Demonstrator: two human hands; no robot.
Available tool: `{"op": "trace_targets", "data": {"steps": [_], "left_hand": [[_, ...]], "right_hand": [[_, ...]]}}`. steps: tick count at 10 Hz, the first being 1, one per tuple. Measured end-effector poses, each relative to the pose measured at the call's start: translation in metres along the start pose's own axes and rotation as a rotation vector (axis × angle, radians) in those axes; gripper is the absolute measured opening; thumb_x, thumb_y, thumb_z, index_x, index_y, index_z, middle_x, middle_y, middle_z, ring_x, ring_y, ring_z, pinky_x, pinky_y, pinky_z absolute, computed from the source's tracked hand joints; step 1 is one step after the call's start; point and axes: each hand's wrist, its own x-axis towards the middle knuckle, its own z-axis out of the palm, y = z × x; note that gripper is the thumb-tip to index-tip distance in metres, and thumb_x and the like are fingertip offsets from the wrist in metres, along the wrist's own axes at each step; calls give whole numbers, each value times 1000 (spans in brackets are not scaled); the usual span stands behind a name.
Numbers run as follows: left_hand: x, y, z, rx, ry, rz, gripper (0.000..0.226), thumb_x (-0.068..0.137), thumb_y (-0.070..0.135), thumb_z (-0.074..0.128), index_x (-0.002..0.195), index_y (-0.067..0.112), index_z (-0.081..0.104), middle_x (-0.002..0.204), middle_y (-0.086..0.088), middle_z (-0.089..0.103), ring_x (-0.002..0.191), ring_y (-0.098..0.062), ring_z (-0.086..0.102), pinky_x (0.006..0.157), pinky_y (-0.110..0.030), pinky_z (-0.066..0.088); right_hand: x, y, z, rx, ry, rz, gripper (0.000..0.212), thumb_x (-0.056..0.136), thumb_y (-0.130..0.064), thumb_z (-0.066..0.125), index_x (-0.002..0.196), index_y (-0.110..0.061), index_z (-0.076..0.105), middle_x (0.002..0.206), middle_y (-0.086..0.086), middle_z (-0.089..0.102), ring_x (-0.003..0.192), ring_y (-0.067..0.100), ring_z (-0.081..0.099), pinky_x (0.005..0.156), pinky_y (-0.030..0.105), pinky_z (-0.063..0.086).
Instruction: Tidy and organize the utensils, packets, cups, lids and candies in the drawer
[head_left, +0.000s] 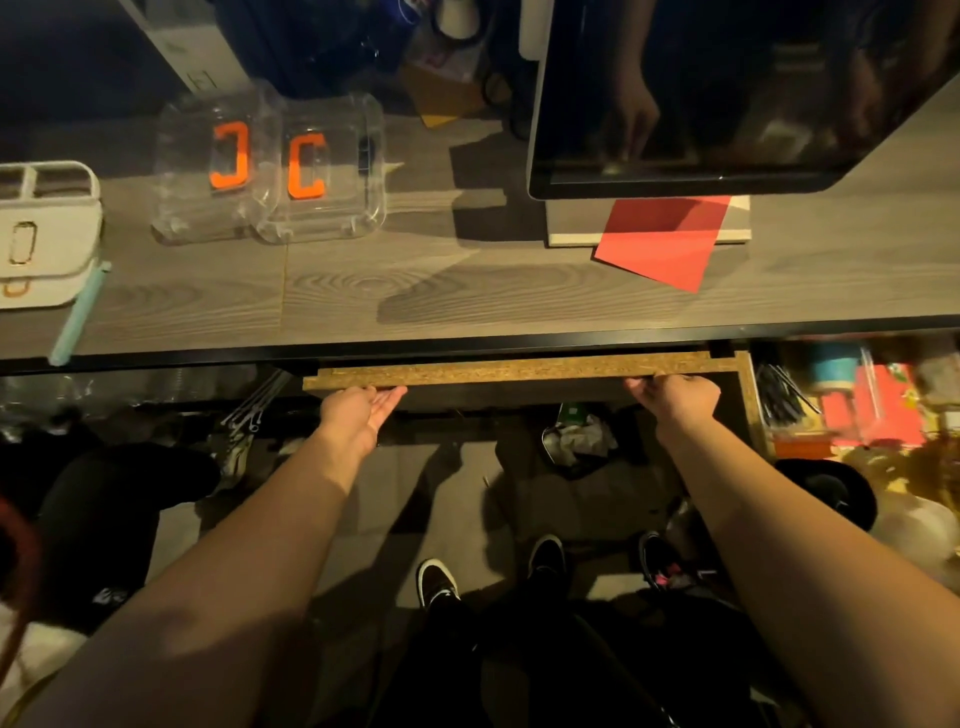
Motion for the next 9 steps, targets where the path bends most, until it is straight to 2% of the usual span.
{"op": "trace_targets", "data": {"steps": [1, 2, 3, 4, 5, 6, 7, 8, 9], "left_hand": [[3, 4, 4, -11, -3, 3, 50, 100, -17, 30, 149, -7, 31, 147, -30, 43, 129, -40, 54, 104, -43, 50], [6, 6, 7, -5, 1, 1, 49, 100, -16, 31, 148, -7, 33, 147, -29, 44, 127, -39, 56, 101, -42, 53], [12, 12, 11, 5, -43, 13, 49, 99, -18, 30, 147, -10, 32, 148, -30, 42, 128, -41, 54, 104, -43, 50], [17, 20, 15, -2, -70, 18, 52, 96, -21, 29, 147, -12, 29, 146, -32, 41, 127, -43, 53, 99, -43, 53], [21, 21, 13, 4, -106, 7, 51, 95, -21, 30, 146, -14, 30, 129, -34, 49, 125, -43, 55, 92, -41, 54], [19, 26, 7, 81, -163, -15, 44, 96, -18, 32, 140, -16, 35, 132, -34, 49, 121, -41, 58, 97, -43, 53], [14, 37, 4, 272, -161, 21, 22, 101, -7, 41, 121, -8, 51, 130, -29, 54, 123, -38, 58, 95, -42, 52], [3, 52, 2, 437, -136, 34, 32, 103, 14, 49, 133, 4, 53, 141, -26, 49, 133, -36, 50, 98, -43, 50], [-20, 66, 5, 485, -236, 13, 64, 97, 40, 58, 153, 18, 34, 149, -25, 41, 138, -35, 43, 102, -45, 47]], "right_hand": [[6, -3, 7, 62, 57, 52, 6, 90, 10, 58, 85, 6, 56, 92, 18, 65, 104, 32, 68, 92, 42, 56], [7, -4, 10, 141, 50, 53, 12, 94, 11, 51, 104, 14, 56, 100, 24, 65, 104, 36, 68, 91, 40, 57], [12, -7, 14, 294, -13, 60, 34, 97, 12, 41, 130, 18, 44, 117, 28, 61, 104, 33, 66, 99, 36, 52], [10, -19, 19, -437, 52, -102, 61, 100, -9, 45, 155, -10, 20, 147, 8, 46, 125, 22, 54, 97, 21, 46], [13, -16, 14, -1196, -42, -425, 71, 98, -18, 48, 157, -26, 9, 148, -8, 42, 138, 15, 41, 98, 17, 40], [20, -23, 16, -14, -124, 181, 36, 101, 1, 31, 136, 8, 41, 126, 13, 55, 134, 28, 46, 113, 29, 37], [18, -18, 16, -74, -36, 64, 13, 98, -3, 44, 100, -1, 56, 105, 17, 57, 85, 24, 66, 83, 31, 58], [8, -27, 16, -285, 111, -31, 13, 90, -17, 54, 86, -6, 49, 96, 13, 56, 72, 23, 59, 73, 35, 51], [-24, -40, 21, -470, 189, -225, 29, 92, -27, 57, 101, 0, 59, 100, 15, 61, 97, 32, 60, 77, 33, 41]]}}
